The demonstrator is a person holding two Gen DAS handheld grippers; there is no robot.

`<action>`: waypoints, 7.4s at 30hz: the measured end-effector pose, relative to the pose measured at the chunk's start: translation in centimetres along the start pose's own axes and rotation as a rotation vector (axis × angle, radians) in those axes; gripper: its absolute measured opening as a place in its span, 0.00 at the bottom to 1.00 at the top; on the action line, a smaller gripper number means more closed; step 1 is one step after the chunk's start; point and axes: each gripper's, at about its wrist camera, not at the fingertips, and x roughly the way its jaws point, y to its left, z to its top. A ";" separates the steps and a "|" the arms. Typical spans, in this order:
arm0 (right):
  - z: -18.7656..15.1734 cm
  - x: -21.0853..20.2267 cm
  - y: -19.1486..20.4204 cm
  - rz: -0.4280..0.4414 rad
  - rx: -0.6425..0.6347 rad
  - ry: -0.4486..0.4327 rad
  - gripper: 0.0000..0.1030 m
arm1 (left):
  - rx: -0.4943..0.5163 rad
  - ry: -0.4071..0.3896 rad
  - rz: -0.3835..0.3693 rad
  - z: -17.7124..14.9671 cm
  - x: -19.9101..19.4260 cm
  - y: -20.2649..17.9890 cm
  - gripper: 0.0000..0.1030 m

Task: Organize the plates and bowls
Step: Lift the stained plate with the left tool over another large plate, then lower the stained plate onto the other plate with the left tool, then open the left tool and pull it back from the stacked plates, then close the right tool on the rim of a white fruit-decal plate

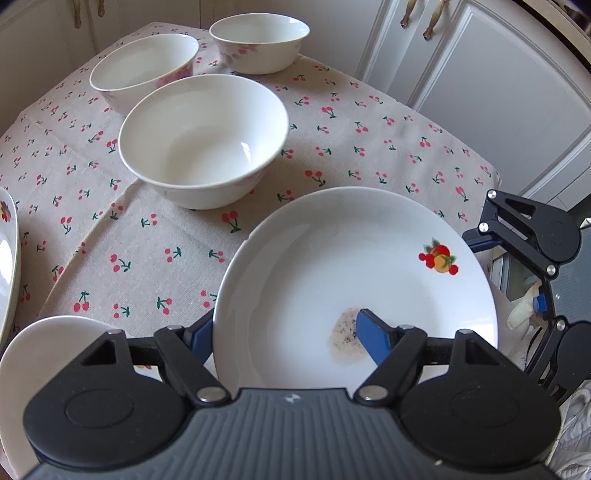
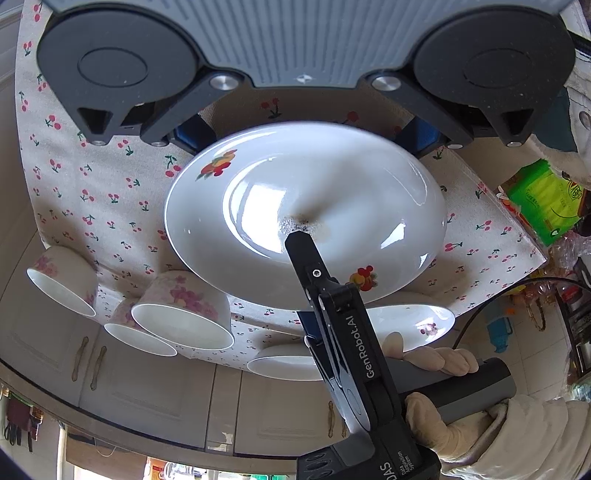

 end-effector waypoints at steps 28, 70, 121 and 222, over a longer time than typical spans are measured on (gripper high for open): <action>4.9 -0.6 0.4 0.040 -0.059 -0.011 1.00 | -0.045 -0.132 0.061 -1.7 -5.7 1.3 0.75; 13.3 7.7 5.8 0.133 -0.142 0.112 1.00 | -0.268 -0.207 0.053 -9.9 -7.4 12.2 0.75; 14.1 8.0 6.3 0.103 -0.139 0.130 1.00 | -0.271 -0.215 0.143 -9.6 -7.5 12.9 0.75; 30.3 24.7 -10.1 0.153 0.291 0.281 0.91 | -0.059 -0.439 0.143 -13.9 -7.9 25.2 0.86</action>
